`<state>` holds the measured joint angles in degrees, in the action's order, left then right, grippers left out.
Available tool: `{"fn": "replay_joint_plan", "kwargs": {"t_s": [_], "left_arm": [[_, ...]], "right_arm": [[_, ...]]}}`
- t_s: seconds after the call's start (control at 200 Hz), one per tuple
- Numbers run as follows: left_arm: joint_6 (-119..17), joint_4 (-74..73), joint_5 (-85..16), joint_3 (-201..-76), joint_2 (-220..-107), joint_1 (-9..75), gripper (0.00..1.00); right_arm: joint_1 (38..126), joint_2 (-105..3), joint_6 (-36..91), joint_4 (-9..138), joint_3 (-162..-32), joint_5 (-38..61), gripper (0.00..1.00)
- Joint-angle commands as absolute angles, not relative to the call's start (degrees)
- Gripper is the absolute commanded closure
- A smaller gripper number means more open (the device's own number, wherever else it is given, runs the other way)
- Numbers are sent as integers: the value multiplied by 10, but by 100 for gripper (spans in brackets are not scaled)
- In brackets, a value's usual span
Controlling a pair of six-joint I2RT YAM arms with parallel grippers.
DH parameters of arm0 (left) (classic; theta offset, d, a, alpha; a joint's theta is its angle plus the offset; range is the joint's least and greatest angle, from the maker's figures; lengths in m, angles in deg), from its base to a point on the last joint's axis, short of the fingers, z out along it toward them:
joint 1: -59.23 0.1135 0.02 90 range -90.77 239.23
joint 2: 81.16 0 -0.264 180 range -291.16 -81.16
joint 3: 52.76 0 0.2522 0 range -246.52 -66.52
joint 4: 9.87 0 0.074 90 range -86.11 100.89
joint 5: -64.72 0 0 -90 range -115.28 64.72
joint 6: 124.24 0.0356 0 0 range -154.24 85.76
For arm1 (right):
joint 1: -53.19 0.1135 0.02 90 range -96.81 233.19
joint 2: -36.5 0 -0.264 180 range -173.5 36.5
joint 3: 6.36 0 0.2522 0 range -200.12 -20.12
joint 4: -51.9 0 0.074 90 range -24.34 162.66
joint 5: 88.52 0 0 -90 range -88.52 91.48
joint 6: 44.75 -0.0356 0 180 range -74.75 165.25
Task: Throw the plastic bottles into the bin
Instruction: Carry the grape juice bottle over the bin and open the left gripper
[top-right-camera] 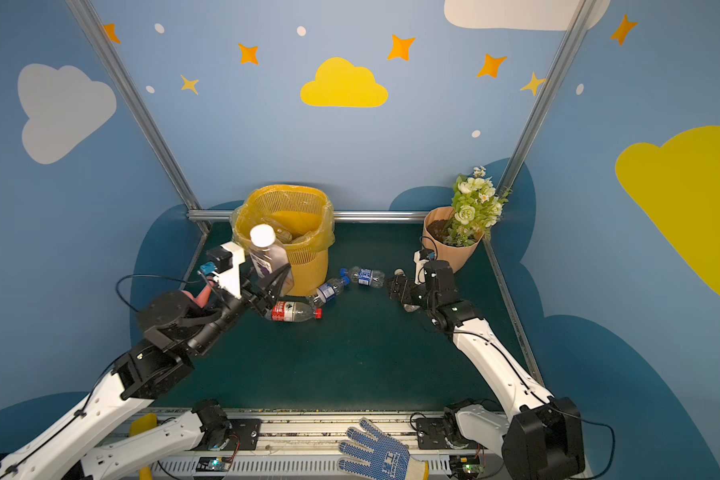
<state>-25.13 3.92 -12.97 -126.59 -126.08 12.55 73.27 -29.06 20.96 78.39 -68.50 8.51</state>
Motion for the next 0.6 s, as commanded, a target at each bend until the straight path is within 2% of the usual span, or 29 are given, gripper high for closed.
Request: {"fn": "replay_joint_plan", "kwargs": {"t_s": [0.0, 0.125, 0.245, 0.315, 0.38, 0.465, 0.496, 0.516, 0.571, 0.596], "left_arm": [[-136, -95, -98, -1287, -1272, 124, 48], [-84, -155, -80, -1316, -1321, 129, 46], [-138, -133, -60, -1366, -1400, 181, 44], [-257, -43, -107, -1425, -1463, 266, 40], [-365, 112, -197, -1511, -1537, 343, 39], [-415, 238, -259, -1584, -1609, 382, 37], [-419, 253, -260, -1592, -1618, 382, 32], [-424, 253, -255, -1590, -1619, 382, 26], [-427, 210, -239, -1558, -1607, 382, 1], [-427, 197, -233, -1548, -1598, 383, 0]], "right_arm": [[731, -275, 203, 783, -678, 76, 5], [731, -271, 201, 787, -680, 76, 5], [730, -263, 202, 792, -679, 74, 5], [730, -260, 203, 793, -678, 75, 5], [730, -257, 204, 794, -678, 77, 5], [729, -249, 208, 799, -677, 76, 5], [728, -246, 210, 801, -676, 74, 5], [728, -242, 212, 802, -676, 71, 5], [726, -237, 216, 804, -675, 64, 5], [725, -235, 218, 805, -675, 63, 5]]}}
